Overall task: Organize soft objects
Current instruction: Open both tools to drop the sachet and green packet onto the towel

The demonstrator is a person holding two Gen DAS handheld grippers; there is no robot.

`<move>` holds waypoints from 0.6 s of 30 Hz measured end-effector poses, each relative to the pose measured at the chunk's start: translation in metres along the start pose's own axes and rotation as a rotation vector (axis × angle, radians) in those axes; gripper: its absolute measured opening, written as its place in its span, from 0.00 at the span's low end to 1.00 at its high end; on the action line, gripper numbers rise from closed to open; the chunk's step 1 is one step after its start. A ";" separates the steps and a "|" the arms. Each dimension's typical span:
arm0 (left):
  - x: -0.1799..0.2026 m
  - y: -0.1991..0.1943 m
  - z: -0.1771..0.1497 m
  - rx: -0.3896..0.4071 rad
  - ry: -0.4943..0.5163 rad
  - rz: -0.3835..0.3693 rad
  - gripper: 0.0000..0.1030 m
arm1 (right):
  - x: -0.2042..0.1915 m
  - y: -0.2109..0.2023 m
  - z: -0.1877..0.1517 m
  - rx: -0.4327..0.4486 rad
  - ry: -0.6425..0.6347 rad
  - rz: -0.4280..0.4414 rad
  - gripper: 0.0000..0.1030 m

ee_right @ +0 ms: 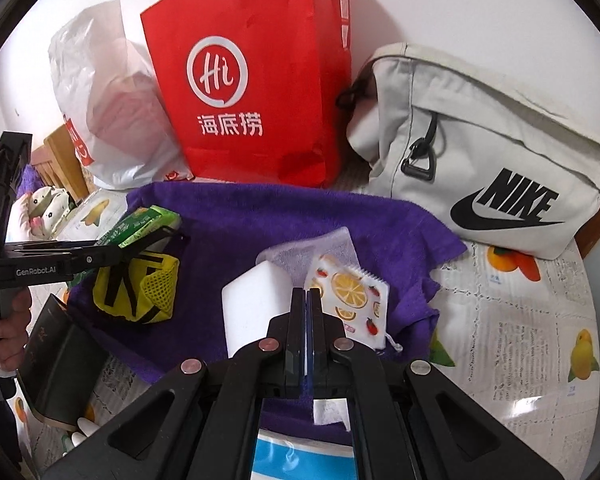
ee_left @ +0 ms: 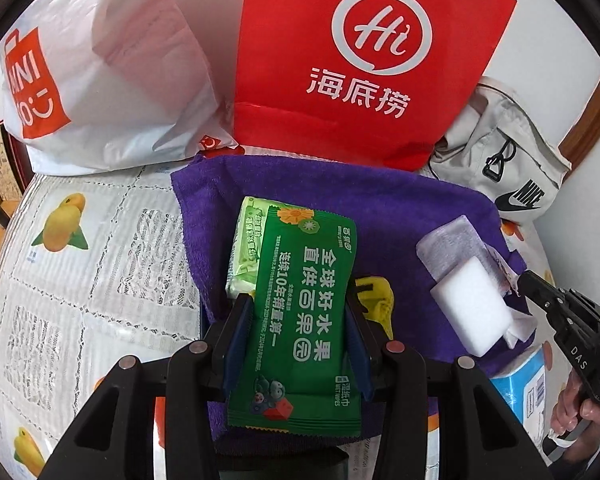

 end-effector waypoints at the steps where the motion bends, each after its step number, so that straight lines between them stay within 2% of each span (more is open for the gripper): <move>1: 0.001 0.000 0.000 -0.002 -0.001 -0.005 0.41 | -0.001 0.002 -0.001 -0.008 -0.004 0.000 0.01; 4: 0.000 0.001 0.001 -0.004 -0.003 -0.003 0.43 | -0.001 0.004 -0.002 -0.015 -0.007 -0.003 0.01; 7: 0.001 -0.001 0.001 -0.007 -0.005 -0.009 0.49 | -0.001 0.005 -0.004 -0.029 0.001 0.006 0.03; 8: 0.002 -0.003 0.002 -0.002 -0.003 -0.013 0.53 | -0.001 0.005 -0.004 -0.033 0.005 0.010 0.07; 10: 0.003 -0.008 0.004 0.012 0.000 -0.013 0.60 | -0.002 0.004 -0.006 -0.045 0.010 0.013 0.27; 11: 0.003 -0.010 0.004 0.016 0.001 -0.012 0.62 | -0.002 0.003 -0.006 -0.043 0.013 0.011 0.42; 12: 0.004 -0.013 0.004 0.020 0.003 -0.012 0.62 | -0.002 0.000 -0.005 -0.029 0.017 0.007 0.48; 18: 0.006 -0.033 0.003 0.042 0.009 -0.014 0.62 | -0.006 -0.022 -0.004 0.008 0.034 0.011 0.50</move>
Point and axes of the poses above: each gripper's, at about its wrist camera, not at the fingertips, and y roughly the way its jaws point, x to its right, z to its top, the point moved 8 cm from there along y, roughly the way its jaws point, and after that the axes turned 5 degrees about x, right-handed, at the moved point
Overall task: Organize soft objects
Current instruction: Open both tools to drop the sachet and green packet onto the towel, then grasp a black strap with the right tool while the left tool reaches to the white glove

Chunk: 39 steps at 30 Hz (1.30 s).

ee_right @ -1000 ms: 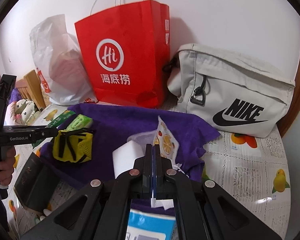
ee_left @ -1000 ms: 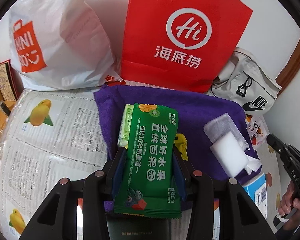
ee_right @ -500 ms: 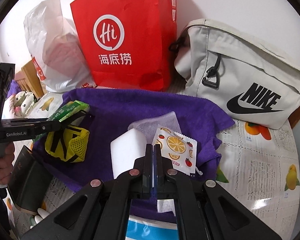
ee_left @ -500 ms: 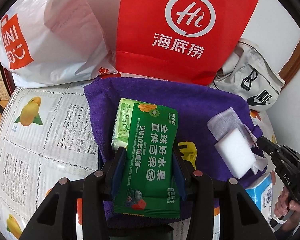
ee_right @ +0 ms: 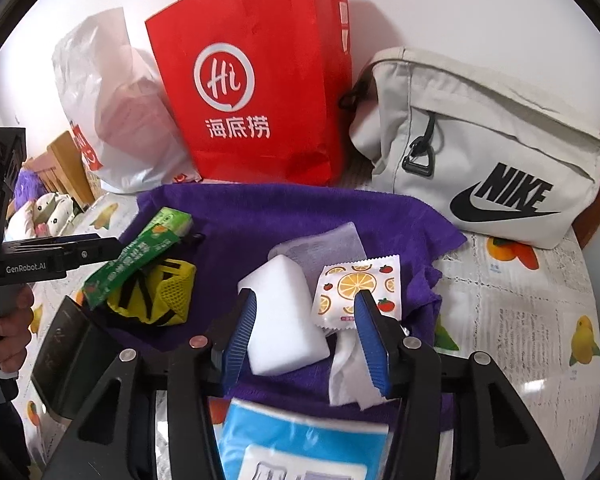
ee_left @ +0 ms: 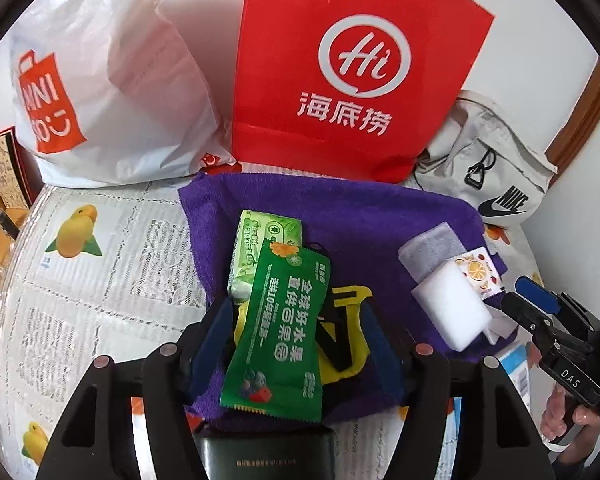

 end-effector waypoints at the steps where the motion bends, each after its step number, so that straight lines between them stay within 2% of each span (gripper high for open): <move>1: 0.001 -0.006 -0.001 0.006 0.002 0.001 0.62 | 0.000 -0.003 -0.001 0.003 0.004 0.000 0.50; 6: 0.004 -0.036 -0.011 0.040 0.018 0.007 0.62 | -0.005 -0.030 -0.009 0.034 0.040 0.003 0.50; 11: 0.010 -0.066 -0.029 0.072 0.040 0.001 0.62 | -0.014 -0.062 -0.033 0.044 0.049 0.005 0.50; 26: 0.024 -0.126 -0.115 0.058 0.058 -0.040 0.62 | -0.045 -0.149 -0.142 0.007 -0.007 0.004 0.50; 29: 0.026 -0.131 -0.128 0.058 0.050 -0.048 0.62 | -0.048 -0.151 -0.166 -0.018 -0.014 0.020 0.50; 32: 0.027 -0.133 -0.142 0.050 0.052 -0.055 0.62 | -0.050 -0.143 -0.184 -0.047 -0.028 0.033 0.45; 39: 0.018 -0.130 -0.164 0.026 0.046 -0.042 0.62 | -0.055 -0.119 -0.208 -0.098 -0.081 0.048 0.43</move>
Point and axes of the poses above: each gripper's, at about its wrist camera, not at the fingertips, and y roughly the way its jaws point, x to its right, z to its top, the point moved 8 cm from there along y, roughly the way its jaws point, and after that the axes turned 5 degrees about x, right-handed, at the moved point
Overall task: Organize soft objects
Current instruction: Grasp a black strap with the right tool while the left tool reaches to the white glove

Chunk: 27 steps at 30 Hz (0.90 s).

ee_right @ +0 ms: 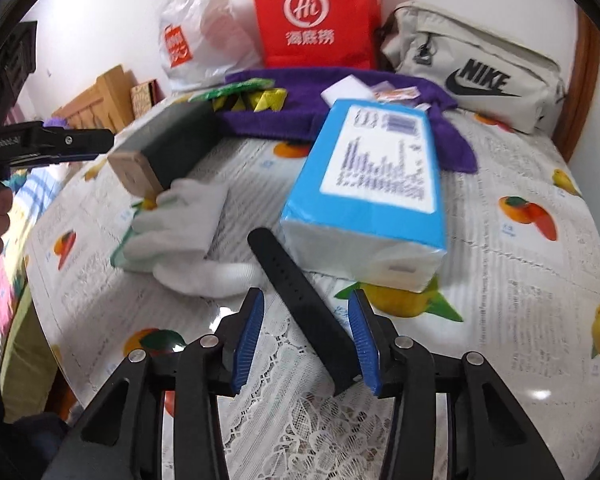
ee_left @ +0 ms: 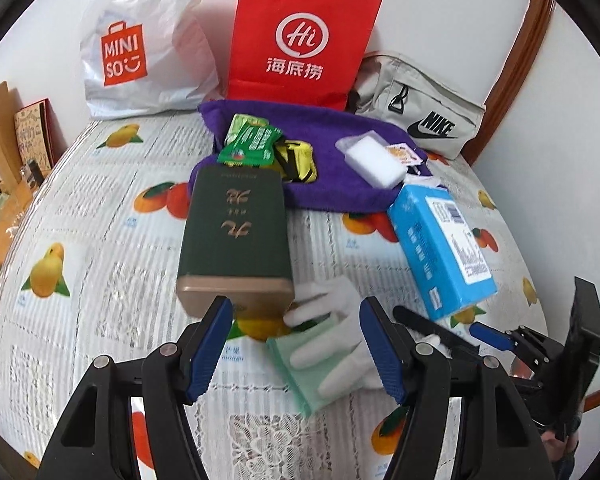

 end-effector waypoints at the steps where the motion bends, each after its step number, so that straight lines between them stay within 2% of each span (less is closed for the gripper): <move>1: -0.002 0.000 -0.002 -0.003 -0.003 0.004 0.62 | -0.001 0.004 -0.002 -0.009 -0.009 0.000 0.43; 5: -0.005 0.003 -0.009 -0.014 -0.015 0.005 0.62 | 0.000 0.021 -0.005 -0.014 -0.059 -0.031 0.42; 8: -0.005 0.005 -0.011 -0.021 -0.014 0.007 0.62 | -0.001 0.021 -0.005 -0.009 -0.054 -0.016 0.31; 12: -0.003 0.008 -0.014 -0.027 -0.017 -0.007 0.62 | -0.006 0.014 -0.015 -0.045 -0.056 -0.014 0.24; 15: -0.004 0.010 -0.019 -0.034 -0.023 -0.017 0.62 | -0.019 0.007 -0.024 -0.069 -0.057 0.023 0.23; 21: -0.005 0.011 -0.030 -0.044 -0.034 -0.023 0.62 | -0.028 0.010 -0.025 -0.044 -0.063 0.007 0.28; 22: -0.005 0.010 -0.032 -0.045 -0.032 -0.023 0.62 | -0.027 0.011 -0.024 -0.038 -0.051 0.008 0.27; 24: -0.004 0.010 -0.036 -0.050 -0.023 -0.031 0.62 | -0.025 0.013 -0.021 -0.015 -0.048 -0.006 0.20; 27: -0.002 0.015 -0.042 -0.062 -0.012 -0.030 0.62 | -0.027 0.012 -0.021 0.003 -0.069 -0.017 0.20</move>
Point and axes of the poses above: each gripper's, at about its wrist camera, not at the fingertips, and y roughly the way its jaws point, x to its right, z to its top, the point moved 8 cm from there along y, roughly the way its jaws point, and after that the axes turned 5 degrees about x, right-handed, at the moved point
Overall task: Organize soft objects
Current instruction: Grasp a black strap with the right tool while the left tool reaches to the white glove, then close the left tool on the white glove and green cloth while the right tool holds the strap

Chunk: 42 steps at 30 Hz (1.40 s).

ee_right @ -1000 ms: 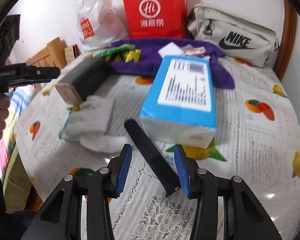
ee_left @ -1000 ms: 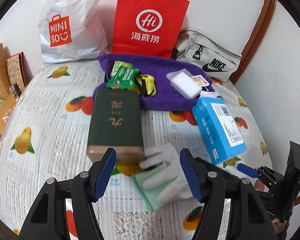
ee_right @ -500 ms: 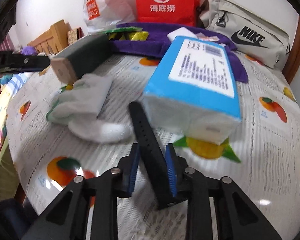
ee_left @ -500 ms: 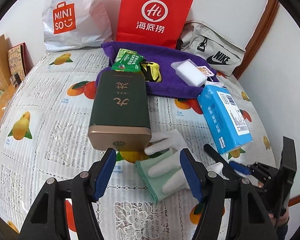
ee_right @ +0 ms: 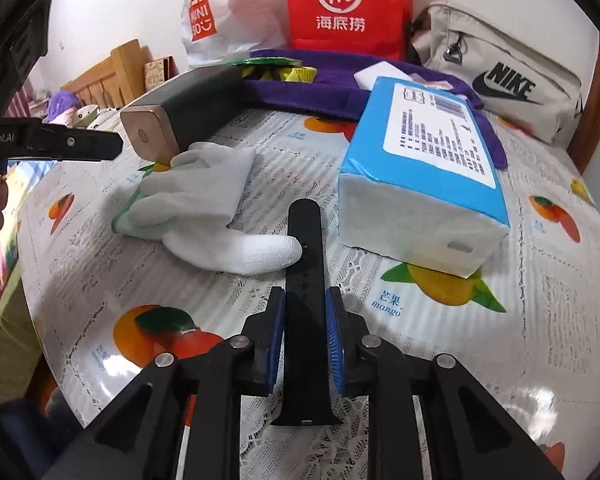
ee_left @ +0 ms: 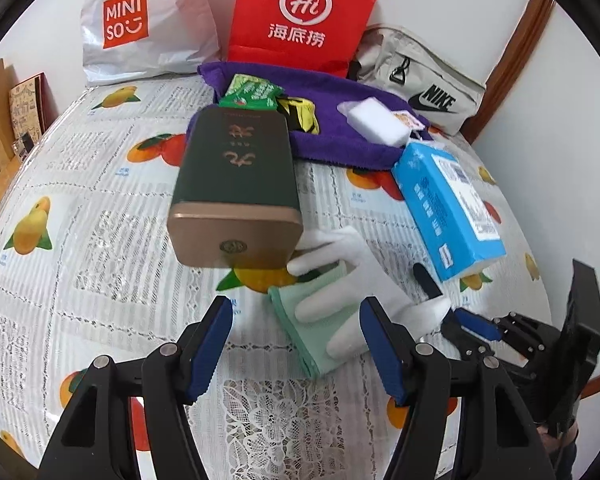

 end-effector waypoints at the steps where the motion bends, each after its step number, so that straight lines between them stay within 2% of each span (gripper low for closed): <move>1: 0.001 0.004 -0.002 -0.009 -0.001 -0.004 0.62 | 0.001 0.000 0.000 0.000 0.004 -0.001 0.20; 10: 0.019 0.041 -0.017 -0.072 0.019 -0.020 0.67 | 0.019 -0.020 -0.014 -0.010 0.083 -0.024 0.20; 12: 0.025 0.045 -0.016 -0.064 0.028 -0.023 0.78 | 0.026 -0.023 -0.017 -0.011 0.098 -0.038 0.20; 13: 0.028 0.047 -0.015 -0.061 0.033 -0.025 0.78 | 0.027 -0.024 -0.019 -0.012 0.102 -0.038 0.20; 15: 0.035 0.053 -0.013 -0.064 0.047 -0.024 0.87 | 0.028 -0.022 -0.021 -0.012 0.104 -0.036 0.20; 22: 0.050 0.069 -0.011 -0.049 0.177 0.099 0.91 | 0.028 -0.019 -0.018 0.012 0.110 -0.026 0.22; 25: 0.050 0.069 -0.010 -0.018 0.174 0.113 0.91 | 0.027 -0.018 -0.017 0.025 0.105 -0.034 0.22; 28: 0.049 0.066 -0.009 0.008 0.189 0.116 0.74 | 0.025 -0.017 -0.016 0.043 0.095 -0.053 0.22; 30: 0.051 0.062 -0.008 0.017 0.204 0.093 0.50 | 0.024 -0.017 -0.016 0.049 0.093 -0.063 0.21; 33: 0.050 0.057 -0.009 0.015 0.204 0.061 0.31 | 0.024 -0.018 -0.016 0.048 0.097 -0.071 0.20; 35: 0.050 0.053 -0.012 0.013 0.204 0.034 0.26 | 0.022 -0.018 -0.016 0.043 0.096 -0.072 0.20; 38: 0.045 0.046 -0.017 -0.002 0.153 -0.024 0.22 | 0.020 -0.021 -0.018 0.036 0.099 -0.069 0.20; 42: 0.033 0.033 -0.023 0.000 0.107 -0.040 0.19 | 0.019 -0.026 -0.020 0.035 0.117 -0.067 0.20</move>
Point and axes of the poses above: each gripper's, at about its wrist camera, not at the fingertips, and y roughly the way its jaws point, x to its right, z to its top, the point moved 8 cm from there along y, roughly the way its jaws point, and after that the axes turned 5 degrees about x, right-handed, at the moved point
